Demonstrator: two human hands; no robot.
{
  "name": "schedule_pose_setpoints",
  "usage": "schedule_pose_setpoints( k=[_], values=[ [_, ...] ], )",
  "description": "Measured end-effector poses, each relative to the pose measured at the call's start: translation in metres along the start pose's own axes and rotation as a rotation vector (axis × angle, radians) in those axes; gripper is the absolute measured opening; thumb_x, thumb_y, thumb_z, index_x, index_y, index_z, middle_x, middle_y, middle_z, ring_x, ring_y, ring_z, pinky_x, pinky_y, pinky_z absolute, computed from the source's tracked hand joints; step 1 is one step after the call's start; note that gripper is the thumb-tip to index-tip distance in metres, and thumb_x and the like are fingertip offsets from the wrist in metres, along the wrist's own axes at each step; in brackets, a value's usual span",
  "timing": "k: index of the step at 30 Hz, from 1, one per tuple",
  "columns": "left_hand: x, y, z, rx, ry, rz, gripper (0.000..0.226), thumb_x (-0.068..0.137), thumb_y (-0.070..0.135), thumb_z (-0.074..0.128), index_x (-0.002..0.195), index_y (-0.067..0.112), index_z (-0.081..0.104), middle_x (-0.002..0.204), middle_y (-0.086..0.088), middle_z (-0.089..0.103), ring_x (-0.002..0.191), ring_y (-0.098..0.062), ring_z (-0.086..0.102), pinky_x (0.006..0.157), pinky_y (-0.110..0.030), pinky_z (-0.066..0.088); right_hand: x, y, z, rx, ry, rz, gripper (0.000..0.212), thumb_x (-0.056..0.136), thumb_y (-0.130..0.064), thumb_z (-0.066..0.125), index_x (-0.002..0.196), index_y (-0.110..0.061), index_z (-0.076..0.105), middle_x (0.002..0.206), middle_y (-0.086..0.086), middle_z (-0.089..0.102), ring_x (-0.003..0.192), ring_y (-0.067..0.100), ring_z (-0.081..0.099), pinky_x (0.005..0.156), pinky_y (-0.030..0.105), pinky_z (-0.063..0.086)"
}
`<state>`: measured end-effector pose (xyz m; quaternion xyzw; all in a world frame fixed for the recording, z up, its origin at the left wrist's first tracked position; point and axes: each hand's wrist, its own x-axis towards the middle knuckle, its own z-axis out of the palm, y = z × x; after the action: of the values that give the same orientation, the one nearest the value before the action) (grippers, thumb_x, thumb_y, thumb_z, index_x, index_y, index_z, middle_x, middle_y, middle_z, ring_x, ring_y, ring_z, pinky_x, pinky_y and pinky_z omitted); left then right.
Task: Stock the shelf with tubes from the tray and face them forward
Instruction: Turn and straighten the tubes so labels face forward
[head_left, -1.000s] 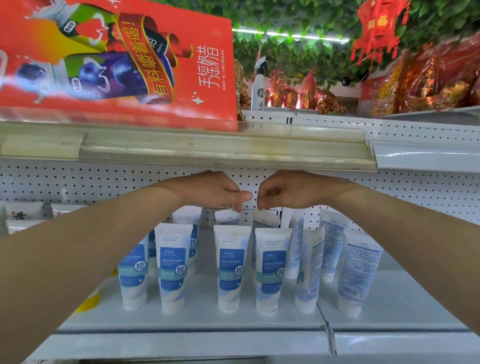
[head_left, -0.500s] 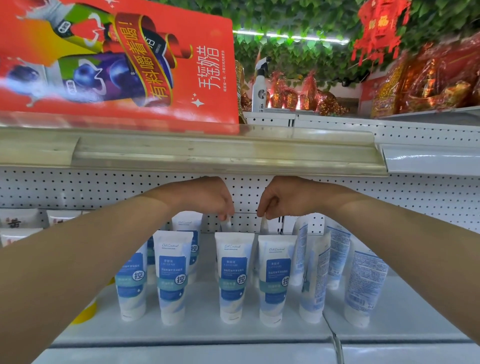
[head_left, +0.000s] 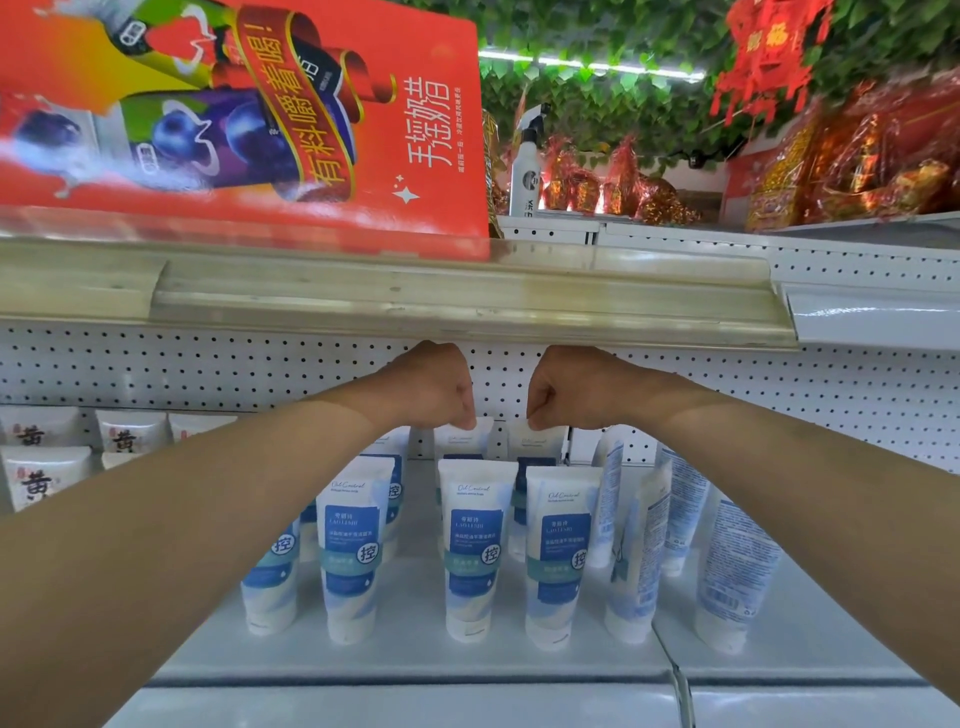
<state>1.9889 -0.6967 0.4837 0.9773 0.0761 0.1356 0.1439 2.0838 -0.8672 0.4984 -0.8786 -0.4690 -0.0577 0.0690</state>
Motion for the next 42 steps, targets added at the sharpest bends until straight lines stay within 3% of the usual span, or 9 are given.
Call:
schedule_pose_setpoints(
  k=[5,20,22,25,29,33,36,39,42],
  values=[
    [0.000,-0.002,0.001,-0.016,0.003,-0.008,0.003,0.081,0.017,0.076,0.081,0.018,0.074,0.095,0.006,0.072,0.088,-0.010,0.066,0.072,-0.022,0.049,0.000,-0.001,0.000,0.004,-0.003,-0.002,0.020,0.087,-0.024,0.072,0.105,-0.016,0.075,0.106,-0.005,0.072,0.098,0.012,0.064,0.087,0.028,0.052],
    [-0.003,0.000,0.002,0.003,-0.005,-0.016,0.011,0.081,0.018,0.076,0.091,0.014,0.076,0.098,0.008,0.072,0.094,-0.010,0.064,0.090,-0.032,0.053,-0.002,-0.007,-0.001,-0.049,-0.022,0.008,0.020,0.089,-0.025,0.068,0.106,-0.017,0.074,0.109,-0.007,0.070,0.097,0.011,0.062,0.083,0.024,0.050],
    [-0.005,0.001,0.000,0.012,-0.016,-0.008,0.013,0.082,0.019,0.076,0.094,0.015,0.076,0.098,0.009,0.070,0.093,-0.009,0.063,0.087,-0.027,0.052,-0.005,-0.006,-0.006,-0.034,-0.038,0.020,0.015,0.091,-0.027,0.065,0.100,-0.019,0.074,0.096,-0.008,0.069,0.087,0.011,0.061,0.077,0.026,0.050],
    [-0.007,0.006,-0.005,0.030,-0.017,-0.009,0.013,0.083,0.027,0.074,0.095,0.021,0.074,0.093,0.013,0.066,0.091,-0.011,0.062,0.079,-0.026,0.051,-0.014,0.003,-0.016,0.005,-0.042,-0.002,0.021,0.091,-0.021,0.056,0.071,-0.014,0.052,0.069,0.001,0.043,0.059,0.018,0.033,0.062,0.030,0.035],
    [-0.007,0.022,-0.008,0.024,0.003,-0.021,0.019,0.086,0.046,0.064,0.098,0.031,0.066,0.098,0.015,0.061,0.091,-0.010,0.059,0.074,-0.025,0.045,-0.036,0.027,-0.029,-0.205,-0.028,-0.110,0.016,0.097,-0.025,0.050,0.081,-0.030,0.050,0.086,-0.007,0.051,0.072,0.006,0.046,0.073,0.020,0.041],
    [0.000,0.054,0.000,-0.121,-0.047,0.094,0.025,0.085,0.057,0.058,0.097,0.037,0.064,0.099,0.012,0.064,0.081,-0.010,0.060,0.072,-0.027,0.047,-0.056,0.063,-0.033,-0.261,0.077,-0.108,0.022,0.092,-0.025,0.051,0.075,-0.011,0.050,0.073,0.011,0.046,0.066,0.010,0.038,0.073,0.028,0.036],
    [0.006,0.082,0.009,-0.123,-0.106,0.185,0.026,0.086,0.059,0.056,0.100,0.039,0.065,0.103,0.015,0.064,0.096,-0.007,0.060,0.088,-0.027,0.046,-0.073,0.078,-0.034,-0.131,-0.016,0.043,0.022,0.094,-0.042,0.048,0.091,-0.024,0.060,0.089,-0.009,0.060,0.081,0.012,0.053,0.085,0.029,0.045],
    [0.013,0.102,0.019,-0.074,-0.163,0.245,0.028,0.089,0.055,0.055,0.104,0.034,0.067,0.107,0.014,0.064,0.100,-0.008,0.058,0.091,-0.027,0.045,-0.094,0.083,-0.042,-0.053,-0.009,0.136,0.024,0.098,-0.043,0.048,0.107,-0.032,0.067,0.108,-0.014,0.063,0.102,0.011,0.056,0.095,0.029,0.046],
    [0.016,0.112,0.027,-0.046,-0.208,0.228,0.031,0.089,0.060,0.051,0.104,0.037,0.067,0.110,0.011,0.063,0.100,-0.009,0.056,0.090,-0.028,0.045,-0.104,0.094,-0.041,0.047,-0.038,0.125,0.020,0.096,-0.043,0.053,0.104,-0.036,0.070,0.106,-0.017,0.063,0.104,0.010,0.059,0.091,0.027,0.048]
  ],
)
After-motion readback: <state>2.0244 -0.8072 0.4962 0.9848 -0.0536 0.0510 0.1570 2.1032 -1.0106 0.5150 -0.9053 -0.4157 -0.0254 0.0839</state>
